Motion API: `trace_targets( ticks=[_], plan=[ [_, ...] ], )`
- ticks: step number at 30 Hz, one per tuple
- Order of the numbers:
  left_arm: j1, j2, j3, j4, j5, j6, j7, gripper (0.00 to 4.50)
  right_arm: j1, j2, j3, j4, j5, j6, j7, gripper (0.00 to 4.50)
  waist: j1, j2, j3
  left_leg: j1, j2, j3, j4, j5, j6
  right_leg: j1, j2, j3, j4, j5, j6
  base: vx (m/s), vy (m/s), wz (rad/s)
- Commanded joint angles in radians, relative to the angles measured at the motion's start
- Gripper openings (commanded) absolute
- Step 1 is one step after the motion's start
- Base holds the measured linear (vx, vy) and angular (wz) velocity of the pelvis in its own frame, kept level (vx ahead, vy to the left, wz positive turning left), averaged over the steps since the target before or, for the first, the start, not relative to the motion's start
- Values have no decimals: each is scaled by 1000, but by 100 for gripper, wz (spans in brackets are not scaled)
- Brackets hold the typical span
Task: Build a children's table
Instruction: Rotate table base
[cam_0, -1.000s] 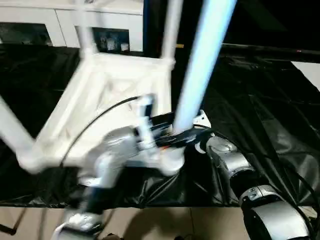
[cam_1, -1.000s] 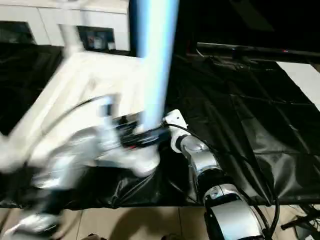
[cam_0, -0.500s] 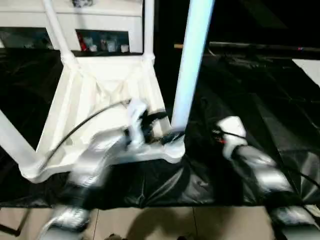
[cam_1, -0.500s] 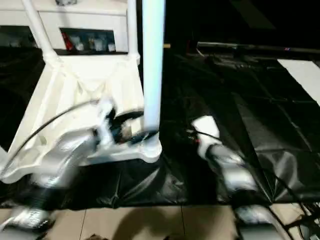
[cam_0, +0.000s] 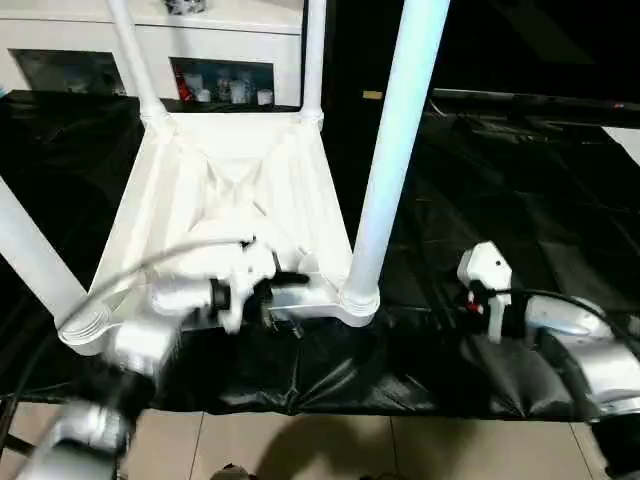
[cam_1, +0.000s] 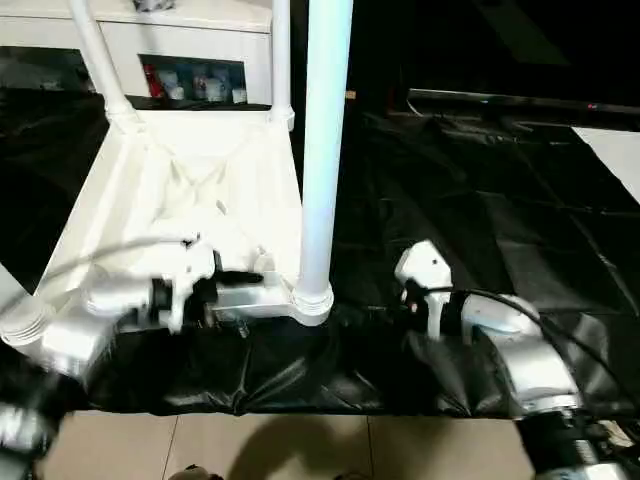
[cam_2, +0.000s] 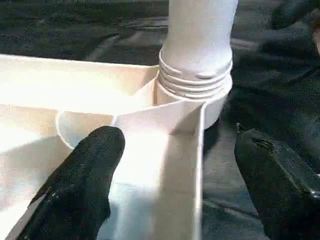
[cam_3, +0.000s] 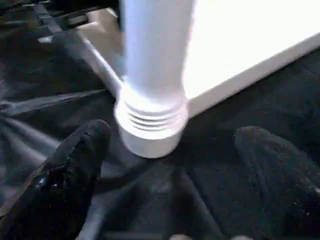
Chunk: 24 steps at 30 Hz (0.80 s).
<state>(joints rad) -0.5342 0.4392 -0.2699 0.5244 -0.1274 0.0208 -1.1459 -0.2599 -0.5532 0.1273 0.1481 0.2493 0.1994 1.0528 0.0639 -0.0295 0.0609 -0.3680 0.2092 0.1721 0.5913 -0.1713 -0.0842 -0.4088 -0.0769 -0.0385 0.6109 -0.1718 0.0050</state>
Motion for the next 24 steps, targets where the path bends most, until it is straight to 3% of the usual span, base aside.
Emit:
trace_targets(
  ticks=[1,3,8,9,14,24],
  plan=[
    [-39,7,-21,51,13,-22,-48,367,12,-29,7,-44,22,32,17,450,6,3,-68,9,12,2,-73,-282,21,48,-45,30,-79,-283,-183,0,0,0],
    [-82,0,-16,113,7,-28,-91,347,10,-40,9,-62,21,40,19,450,7,15,-70,11,10,2,-71,-272,18,48,-43,29,-75,-242,-201,0,0,0],
    [-123,12,-40,175,27,-14,-187,308,8,-48,8,-86,18,70,30,450,8,15,-70,10,10,2,-71,-270,19,53,-44,28,-73,-217,-224,0,0,0],
    [-125,15,-44,178,31,-6,-195,302,8,-48,8,-89,17,75,32,450,9,21,-70,11,11,1,-70,-270,17,54,-46,29,-71,-213,-228,0,0,0],
    [-135,20,-50,201,33,69,-207,261,11,-57,18,-108,27,101,39,450,9,22,-68,12,12,2,-70,-285,14,53,-46,28,-74,-245,-232,0,0,0],
    [-131,23,-31,209,58,101,-166,180,7,-39,26,-108,26,121,35,450,17,20,-70,13,13,2,-70,-274,15,51,-47,29,-74,-252,-226,0,0,0]
  ],
)
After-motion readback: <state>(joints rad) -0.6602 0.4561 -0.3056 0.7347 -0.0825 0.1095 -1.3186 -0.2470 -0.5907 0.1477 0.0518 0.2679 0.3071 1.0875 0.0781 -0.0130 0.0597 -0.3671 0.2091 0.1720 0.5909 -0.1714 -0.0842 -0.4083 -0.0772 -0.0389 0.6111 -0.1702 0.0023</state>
